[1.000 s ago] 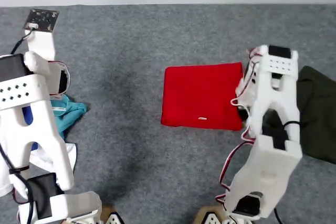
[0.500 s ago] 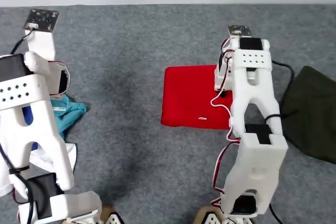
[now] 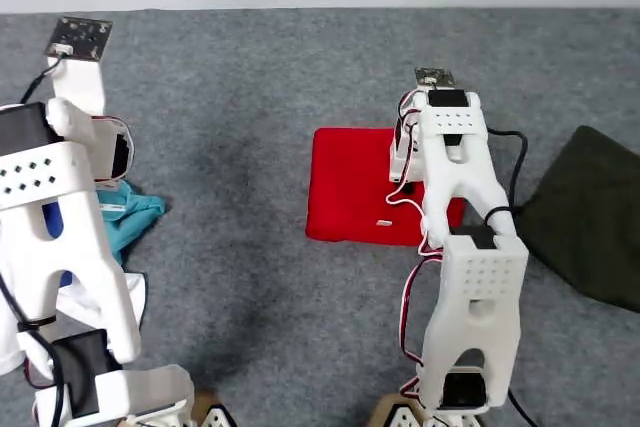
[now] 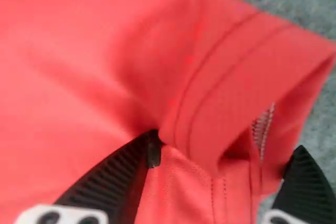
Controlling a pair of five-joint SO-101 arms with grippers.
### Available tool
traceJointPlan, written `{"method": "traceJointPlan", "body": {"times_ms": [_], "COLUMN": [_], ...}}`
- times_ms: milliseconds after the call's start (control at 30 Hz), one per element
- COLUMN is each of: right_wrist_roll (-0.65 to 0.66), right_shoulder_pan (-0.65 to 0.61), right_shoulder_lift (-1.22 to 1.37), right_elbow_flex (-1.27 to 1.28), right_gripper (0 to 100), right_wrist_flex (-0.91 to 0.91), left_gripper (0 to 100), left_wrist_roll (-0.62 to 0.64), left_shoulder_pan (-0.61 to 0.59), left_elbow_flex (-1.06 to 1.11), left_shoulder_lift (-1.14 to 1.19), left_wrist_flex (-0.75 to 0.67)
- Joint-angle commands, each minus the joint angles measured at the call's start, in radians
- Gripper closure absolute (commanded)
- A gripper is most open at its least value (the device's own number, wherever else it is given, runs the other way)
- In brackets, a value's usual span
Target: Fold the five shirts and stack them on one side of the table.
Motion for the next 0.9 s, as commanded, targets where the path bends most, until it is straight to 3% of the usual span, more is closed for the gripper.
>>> {"method": "traceJointPlan", "body": {"times_ms": [0,333,467,633,867], "right_wrist_roll": [-0.031,-0.023,-0.003,0.204,0.371], "right_shoulder_pan": [-0.022,-0.001,0.004,-0.004,0.002], "right_shoulder_lift": [0.022,0.03,-0.015,-0.136,-0.309], "right_elbow_flex": [-0.032,-0.034,-0.049,-0.049,-0.038], "right_gripper": [64.3,98.0,98.8,98.8,98.8], "right_wrist_flex": [-0.005,-0.033,0.021,0.183,0.381], "left_gripper": [99,99,99,99,99], "left_wrist_roll": [-0.009,-0.009,-0.009,-0.009,-0.009], "left_shoulder_pan": [-0.005,-0.005,-0.005,-0.006,-0.006], "left_elbow_flex": [-0.004,-0.002,-0.002,-0.002,-0.002], "left_shoulder_lift": [-0.032,-0.032,-0.032,-0.037,-0.04], "left_wrist_flex": [-0.014,-0.014,-0.014,-0.011,-0.009]}}
